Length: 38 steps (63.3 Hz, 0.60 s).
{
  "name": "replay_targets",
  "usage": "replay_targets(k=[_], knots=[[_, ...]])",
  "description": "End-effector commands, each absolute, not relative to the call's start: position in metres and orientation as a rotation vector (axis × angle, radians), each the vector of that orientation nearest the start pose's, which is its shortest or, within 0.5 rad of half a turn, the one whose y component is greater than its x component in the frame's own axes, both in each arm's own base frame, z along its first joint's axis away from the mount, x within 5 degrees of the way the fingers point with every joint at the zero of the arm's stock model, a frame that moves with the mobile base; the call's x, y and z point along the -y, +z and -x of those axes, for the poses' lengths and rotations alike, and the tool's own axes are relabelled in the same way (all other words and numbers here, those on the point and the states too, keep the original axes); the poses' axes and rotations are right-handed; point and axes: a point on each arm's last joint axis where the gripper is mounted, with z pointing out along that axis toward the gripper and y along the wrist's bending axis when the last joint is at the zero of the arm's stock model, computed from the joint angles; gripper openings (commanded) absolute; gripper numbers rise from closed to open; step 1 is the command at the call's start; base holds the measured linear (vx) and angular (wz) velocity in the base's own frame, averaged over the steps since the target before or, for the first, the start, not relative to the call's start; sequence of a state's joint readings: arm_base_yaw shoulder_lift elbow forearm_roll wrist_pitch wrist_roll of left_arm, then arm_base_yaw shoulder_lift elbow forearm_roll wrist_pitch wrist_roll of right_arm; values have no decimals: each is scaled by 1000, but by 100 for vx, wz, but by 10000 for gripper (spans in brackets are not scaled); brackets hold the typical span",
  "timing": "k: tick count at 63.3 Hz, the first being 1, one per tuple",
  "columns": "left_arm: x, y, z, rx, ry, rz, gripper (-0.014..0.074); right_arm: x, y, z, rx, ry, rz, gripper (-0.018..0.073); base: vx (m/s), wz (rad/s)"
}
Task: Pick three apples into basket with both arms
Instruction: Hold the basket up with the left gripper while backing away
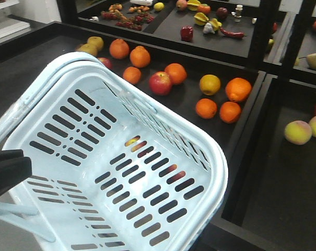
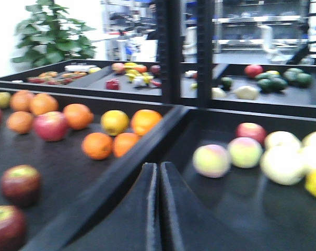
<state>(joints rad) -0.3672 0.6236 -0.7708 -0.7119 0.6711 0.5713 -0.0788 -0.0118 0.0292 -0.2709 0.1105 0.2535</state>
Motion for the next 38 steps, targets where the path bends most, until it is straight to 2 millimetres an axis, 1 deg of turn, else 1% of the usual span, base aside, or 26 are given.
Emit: replay_targets(k=[1,38], knots=[[73,389,-91,-1720,-696,-521,-6,6,197,-56,-1538,-104,-47,-5,-13,48],[73,389,-91,-1720,-696,-521,-6,6,197,-56,-1538,-104,-47,-5,-14,52]])
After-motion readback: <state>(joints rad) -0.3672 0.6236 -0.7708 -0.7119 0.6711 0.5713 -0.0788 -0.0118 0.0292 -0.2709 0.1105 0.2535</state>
